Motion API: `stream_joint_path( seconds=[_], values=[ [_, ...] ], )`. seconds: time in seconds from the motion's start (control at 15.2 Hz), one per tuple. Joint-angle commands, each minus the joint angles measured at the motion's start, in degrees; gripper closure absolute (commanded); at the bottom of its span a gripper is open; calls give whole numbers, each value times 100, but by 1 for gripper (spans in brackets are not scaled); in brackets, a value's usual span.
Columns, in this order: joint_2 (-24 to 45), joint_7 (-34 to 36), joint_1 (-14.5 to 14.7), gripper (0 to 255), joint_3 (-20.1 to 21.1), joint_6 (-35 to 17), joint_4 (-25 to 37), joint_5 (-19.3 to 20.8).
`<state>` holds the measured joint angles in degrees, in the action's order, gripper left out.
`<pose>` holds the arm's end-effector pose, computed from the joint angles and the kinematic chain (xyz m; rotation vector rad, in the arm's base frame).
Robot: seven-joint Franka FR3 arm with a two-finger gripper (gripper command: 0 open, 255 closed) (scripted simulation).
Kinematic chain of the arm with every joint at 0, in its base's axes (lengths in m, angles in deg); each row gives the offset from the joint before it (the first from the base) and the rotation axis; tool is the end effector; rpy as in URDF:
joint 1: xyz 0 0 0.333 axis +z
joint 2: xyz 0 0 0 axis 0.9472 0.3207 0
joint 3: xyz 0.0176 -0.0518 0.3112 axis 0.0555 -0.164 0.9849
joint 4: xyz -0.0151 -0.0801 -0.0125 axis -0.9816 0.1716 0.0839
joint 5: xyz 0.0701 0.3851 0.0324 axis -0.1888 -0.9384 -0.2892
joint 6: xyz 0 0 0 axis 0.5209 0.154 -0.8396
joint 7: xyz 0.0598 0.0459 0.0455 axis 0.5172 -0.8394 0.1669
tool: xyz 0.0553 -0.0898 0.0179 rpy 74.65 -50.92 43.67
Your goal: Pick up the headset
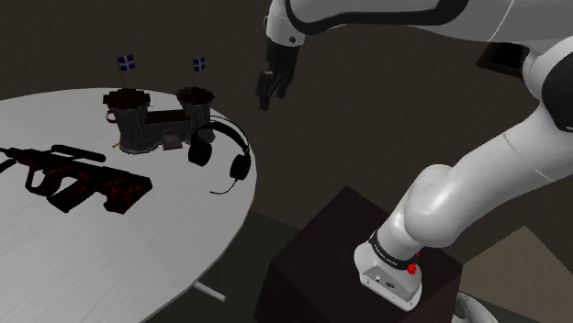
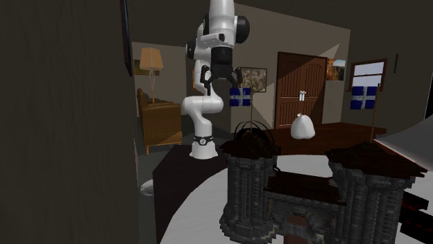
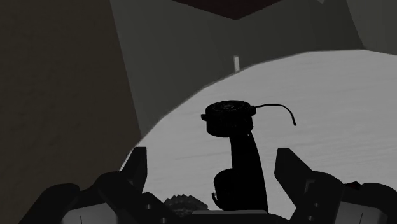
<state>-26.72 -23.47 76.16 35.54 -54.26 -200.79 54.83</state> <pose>0.4624 0.1006 0.5544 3.1118 0.3820 0.0572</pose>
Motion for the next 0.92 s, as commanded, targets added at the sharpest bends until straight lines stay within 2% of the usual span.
stream_joint_path(
  seconds=[0.0,0.66,0.86],
  values=[
    [407,62,48,0,88,-131,222,5],
    [2595,408,353,0,436,-206,2053,241],
    [2628,411,356,0,431,-427,1865,248]
  ],
)
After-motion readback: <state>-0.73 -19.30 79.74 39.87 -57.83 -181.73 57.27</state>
